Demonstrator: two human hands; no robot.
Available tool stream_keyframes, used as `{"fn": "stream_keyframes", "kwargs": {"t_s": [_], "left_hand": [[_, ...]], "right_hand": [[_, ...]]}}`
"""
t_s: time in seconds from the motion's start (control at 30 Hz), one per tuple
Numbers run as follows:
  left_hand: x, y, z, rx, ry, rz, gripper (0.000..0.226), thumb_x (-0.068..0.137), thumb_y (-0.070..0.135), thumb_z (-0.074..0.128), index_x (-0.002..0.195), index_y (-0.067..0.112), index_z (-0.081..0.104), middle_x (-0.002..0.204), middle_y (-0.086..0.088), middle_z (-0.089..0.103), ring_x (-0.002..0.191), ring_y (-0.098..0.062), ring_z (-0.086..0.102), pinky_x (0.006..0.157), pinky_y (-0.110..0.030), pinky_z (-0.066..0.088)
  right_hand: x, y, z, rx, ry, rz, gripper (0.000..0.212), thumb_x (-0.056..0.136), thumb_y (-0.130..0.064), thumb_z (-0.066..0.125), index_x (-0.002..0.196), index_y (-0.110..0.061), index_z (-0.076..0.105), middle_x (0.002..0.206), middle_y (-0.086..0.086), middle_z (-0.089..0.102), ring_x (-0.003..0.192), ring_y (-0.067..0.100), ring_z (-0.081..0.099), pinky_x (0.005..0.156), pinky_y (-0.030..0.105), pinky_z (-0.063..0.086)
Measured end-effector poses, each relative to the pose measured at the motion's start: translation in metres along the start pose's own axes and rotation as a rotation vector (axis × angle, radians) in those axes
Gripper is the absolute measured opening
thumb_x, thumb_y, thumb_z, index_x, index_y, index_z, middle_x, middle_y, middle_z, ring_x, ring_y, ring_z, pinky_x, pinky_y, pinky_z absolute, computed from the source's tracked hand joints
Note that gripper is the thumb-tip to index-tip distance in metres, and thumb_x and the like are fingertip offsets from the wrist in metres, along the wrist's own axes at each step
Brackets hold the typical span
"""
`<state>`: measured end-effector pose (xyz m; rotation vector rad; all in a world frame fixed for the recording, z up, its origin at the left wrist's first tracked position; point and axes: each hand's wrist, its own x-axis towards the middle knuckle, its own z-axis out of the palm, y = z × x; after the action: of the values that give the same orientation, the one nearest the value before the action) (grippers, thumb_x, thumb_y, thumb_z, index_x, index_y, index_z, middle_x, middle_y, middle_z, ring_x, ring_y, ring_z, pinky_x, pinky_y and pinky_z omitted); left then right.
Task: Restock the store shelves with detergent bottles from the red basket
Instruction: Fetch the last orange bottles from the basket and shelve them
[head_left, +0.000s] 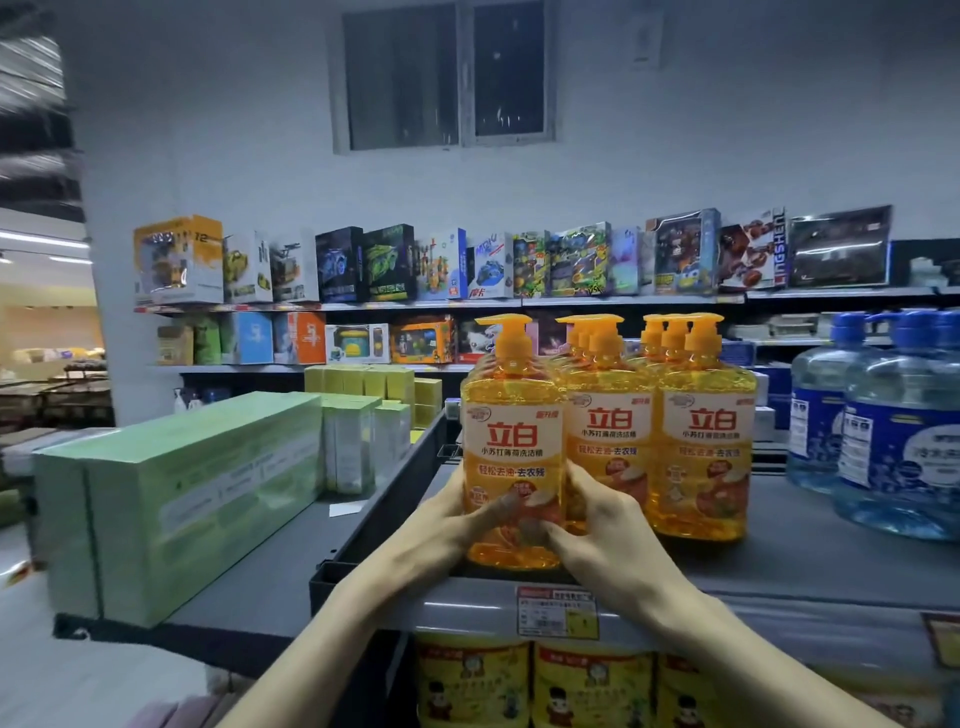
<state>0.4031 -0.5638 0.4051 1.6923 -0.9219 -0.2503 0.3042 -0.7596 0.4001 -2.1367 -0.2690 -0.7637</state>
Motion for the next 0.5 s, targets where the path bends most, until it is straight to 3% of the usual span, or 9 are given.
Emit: {"fn": "stream_keyframes", "kwargs": {"t_s": [0.3, 0.5], "left_hand": [[0.004, -0.004, -0.007, -0.054, -0.027, 0.018, 0.083, 0.077, 0.077, 0.074, 0.146, 0.04, 0.049, 0.139, 0.009, 0.069, 0.128, -0.017, 0.067, 0.114, -0.053, 0.048], [-0.004, 0.013, -0.004, 0.007, -0.002, -0.017, 0.057, 0.095, 0.051, 0.069, 0.145, 0.029, 0.054, 0.131, 0.006, 0.074, 0.121, -0.016, 0.071, 0.109, -0.045, 0.054]], "right_hand": [[0.004, 0.004, 0.003, -0.03, -0.016, 0.038, 0.057, 0.097, -0.029, 0.077, 0.149, -0.03, 0.053, 0.129, -0.019, 0.072, 0.12, -0.002, 0.068, 0.099, 0.03, 0.061], [0.002, 0.006, 0.002, -0.088, -0.022, 0.047, 0.058, 0.098, -0.032, 0.075, 0.15, -0.027, 0.05, 0.129, -0.017, 0.073, 0.118, -0.002, 0.069, 0.101, 0.031, 0.06]]}}
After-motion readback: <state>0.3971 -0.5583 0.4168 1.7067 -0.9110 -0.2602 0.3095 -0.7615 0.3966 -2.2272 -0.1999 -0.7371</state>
